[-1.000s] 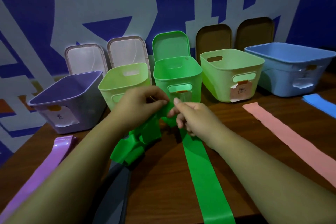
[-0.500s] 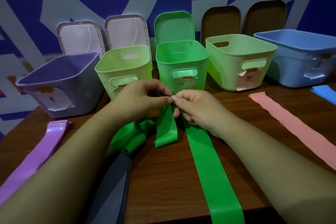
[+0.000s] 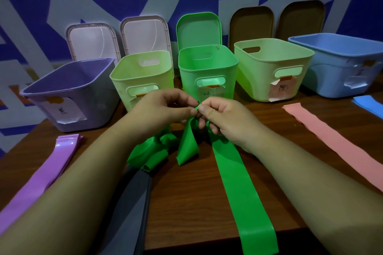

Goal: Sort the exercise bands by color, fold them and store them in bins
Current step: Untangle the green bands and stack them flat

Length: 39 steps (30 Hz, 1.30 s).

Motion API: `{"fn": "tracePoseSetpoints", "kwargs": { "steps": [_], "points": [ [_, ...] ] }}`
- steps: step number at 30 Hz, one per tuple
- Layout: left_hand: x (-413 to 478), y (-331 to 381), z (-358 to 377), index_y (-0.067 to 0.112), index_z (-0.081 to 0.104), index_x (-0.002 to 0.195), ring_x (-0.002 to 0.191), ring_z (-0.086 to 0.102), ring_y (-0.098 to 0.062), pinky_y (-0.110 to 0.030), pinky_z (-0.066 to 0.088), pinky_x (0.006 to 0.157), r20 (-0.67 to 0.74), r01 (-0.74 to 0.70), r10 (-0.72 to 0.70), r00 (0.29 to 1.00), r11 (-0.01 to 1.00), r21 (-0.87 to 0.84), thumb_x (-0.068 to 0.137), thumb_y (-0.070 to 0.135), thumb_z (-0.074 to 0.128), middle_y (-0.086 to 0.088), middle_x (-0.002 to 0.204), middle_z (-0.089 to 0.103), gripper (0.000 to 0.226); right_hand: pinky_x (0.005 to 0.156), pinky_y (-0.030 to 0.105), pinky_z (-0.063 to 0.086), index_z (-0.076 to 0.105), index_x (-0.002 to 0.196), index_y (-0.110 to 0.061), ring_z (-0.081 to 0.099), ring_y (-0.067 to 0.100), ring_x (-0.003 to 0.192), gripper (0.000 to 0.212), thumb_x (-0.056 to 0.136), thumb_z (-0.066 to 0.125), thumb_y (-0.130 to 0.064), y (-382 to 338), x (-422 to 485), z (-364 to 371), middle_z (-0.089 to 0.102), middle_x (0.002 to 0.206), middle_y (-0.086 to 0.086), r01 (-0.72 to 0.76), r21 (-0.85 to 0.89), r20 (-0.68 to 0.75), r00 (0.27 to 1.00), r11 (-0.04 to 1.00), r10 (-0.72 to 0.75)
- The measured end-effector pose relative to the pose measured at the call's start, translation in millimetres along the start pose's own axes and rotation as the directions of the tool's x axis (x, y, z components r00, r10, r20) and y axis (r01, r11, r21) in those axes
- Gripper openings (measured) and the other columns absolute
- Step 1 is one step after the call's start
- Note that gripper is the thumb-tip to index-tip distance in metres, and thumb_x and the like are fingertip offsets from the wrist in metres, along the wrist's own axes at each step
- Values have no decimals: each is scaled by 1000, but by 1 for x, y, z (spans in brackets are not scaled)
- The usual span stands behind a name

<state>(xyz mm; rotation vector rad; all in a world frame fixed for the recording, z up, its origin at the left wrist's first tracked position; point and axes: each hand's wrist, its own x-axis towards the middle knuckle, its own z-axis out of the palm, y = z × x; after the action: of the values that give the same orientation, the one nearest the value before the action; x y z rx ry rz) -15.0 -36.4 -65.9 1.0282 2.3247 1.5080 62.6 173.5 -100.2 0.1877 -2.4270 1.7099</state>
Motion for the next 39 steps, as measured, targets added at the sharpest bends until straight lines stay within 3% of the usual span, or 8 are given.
{"fn": "tracePoseSetpoints", "kwargs": {
  "steps": [12, 20, 23, 25, 30, 34, 36, 39],
  "points": [
    [-3, 5, 4, 14, 78, 110, 93, 76, -15, -25, 60, 82, -25, 41, -41, 999, 999, -19, 94, 15, 77, -5, 100, 80, 16, 52, 18, 41, 73, 102, -19, 54, 10, 58, 23, 111, 55, -30, -2, -1, 1, 78, 85, 0, 21, -54, -21, 1000, 998, -22],
    [1, 3, 8, 16, 79, 101, 85, 73, -13, -26, 60, 78, -91, 82, -80, 993, 997, 14, 95, 18, 78, 0, 92, 78, 7, 60, 29, 47, 73, 99, -19, 56, 10, 59, 21, 110, 57, -28, -7, -3, 2, 79, 87, -3, 7, -107, -25, 1000, 994, -10],
    [1, 0, 7, 21, 77, 97, 83, 73, -15, -39, 65, 81, -195, 77, -57, 979, 992, 96, 98, 22, 75, -1, 90, 77, 3, 61, 37, 49, 73, 86, -15, 56, 16, 58, 21, 102, 62, -24, -8, -2, 1, 78, 80, 1, -18, -119, -81, 997, 993, 8],
    [2, 0, 7, 26, 72, 96, 83, 73, -17, -42, 63, 81, -323, 65, 5, 947, 976, 206, 101, 26, 69, -1, 90, 75, 5, 62, 34, 50, 72, 78, -12, 56, 17, 59, 24, 97, 62, -23, -8, -2, -1, 76, 74, 1, -54, -137, -126, 991, 989, 37],
    [1, 6, 0, 17, 57, 107, 78, 55, -13, -30, 42, 65, -546, 33, 221, 808, 909, 416, 106, 24, 52, -4, 95, 61, 8, 66, 34, 50, 69, 82, 4, 52, 16, 57, 37, 94, 58, -29, -4, -2, -5, 58, 60, 2, -190, -241, -217, 966, 952, 138],
    [0, 6, -10, 13, 48, 111, 89, 67, -16, -37, 56, 75, -680, -26, 208, 703, 963, 269, 106, 23, 41, -5, 106, 69, 14, 67, 37, 40, 70, 87, 6, 59, 34, 68, 47, 90, 53, -38, -3, -1, -8, 63, 71, 16, -283, -304, -267, 942, 910, 203],
    [-3, 10, -15, 12, 46, 114, 83, 65, -4, -31, 53, 69, -757, -29, 198, 623, 973, 231, 107, 21, 39, 1, 103, 71, 14, 66, 37, 39, 69, 80, 2, 64, 38, 75, 51, 84, 49, -44, -3, -2, -9, 68, 78, 18, -310, -335, -300, 930, 890, 211],
    [-10, 18, -24, 14, 43, 113, 71, 53, 9, -17, 42, 61, -835, -43, 243, 494, 966, 255, 108, 17, 40, 9, 90, 53, 7, 62, 38, 35, 60, 67, -13, 53, 31, 67, 42, 86, 46, -47, -6, -3, -13, 54, 69, 9, -360, -375, -348, 909, 854, 230]
  ]
}}
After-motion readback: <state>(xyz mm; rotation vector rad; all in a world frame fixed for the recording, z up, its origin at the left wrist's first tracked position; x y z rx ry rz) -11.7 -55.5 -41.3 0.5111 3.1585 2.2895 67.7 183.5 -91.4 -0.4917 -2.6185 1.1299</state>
